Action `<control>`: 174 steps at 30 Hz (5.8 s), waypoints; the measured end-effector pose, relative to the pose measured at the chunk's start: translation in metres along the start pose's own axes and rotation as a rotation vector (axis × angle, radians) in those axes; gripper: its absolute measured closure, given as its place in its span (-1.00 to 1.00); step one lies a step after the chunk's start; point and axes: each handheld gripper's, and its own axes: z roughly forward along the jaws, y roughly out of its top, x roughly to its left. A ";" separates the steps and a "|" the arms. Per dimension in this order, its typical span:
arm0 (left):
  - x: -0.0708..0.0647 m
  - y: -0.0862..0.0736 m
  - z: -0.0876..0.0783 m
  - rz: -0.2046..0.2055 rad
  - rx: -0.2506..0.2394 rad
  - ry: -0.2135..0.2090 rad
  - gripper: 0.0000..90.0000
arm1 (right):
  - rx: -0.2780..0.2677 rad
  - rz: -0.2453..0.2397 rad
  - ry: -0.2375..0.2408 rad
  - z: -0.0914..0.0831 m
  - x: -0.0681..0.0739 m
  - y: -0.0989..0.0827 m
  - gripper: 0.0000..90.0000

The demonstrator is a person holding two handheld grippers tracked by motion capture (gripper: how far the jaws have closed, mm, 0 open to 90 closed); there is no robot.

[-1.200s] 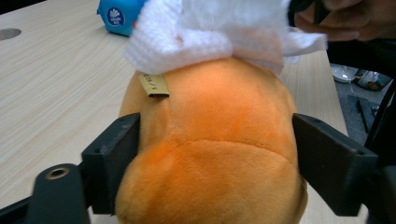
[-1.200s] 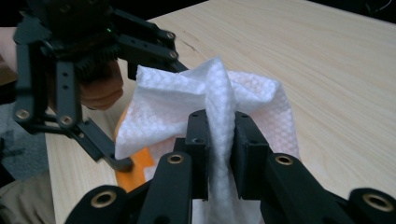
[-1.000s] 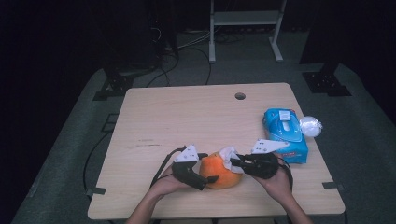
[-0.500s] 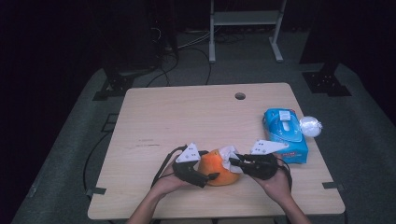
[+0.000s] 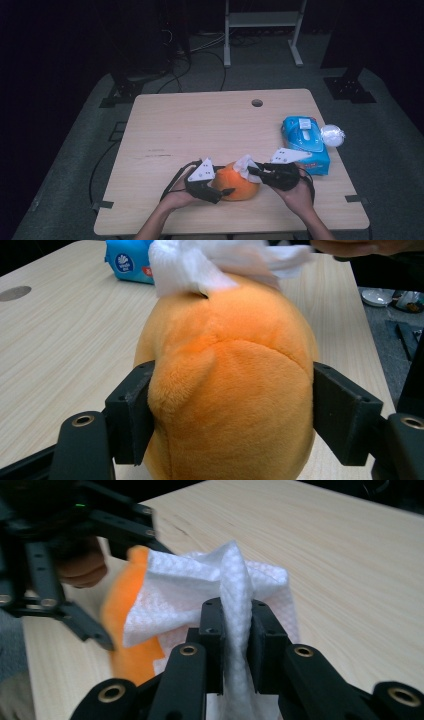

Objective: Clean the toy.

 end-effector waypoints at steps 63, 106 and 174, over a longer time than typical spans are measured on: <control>-0.007 -0.003 0.002 0.015 -0.001 -0.054 -0.35 | -0.009 0.020 -0.001 0.003 0.003 0.000 0.73; 0.016 -0.025 -0.012 -0.104 -0.025 -0.095 -0.38 | 0.061 0.216 0.033 0.010 -0.034 -0.032 0.73; -0.004 -0.011 0.001 -0.002 -0.009 -0.054 -0.40 | 0.004 0.141 0.055 0.007 -0.017 -0.006 0.71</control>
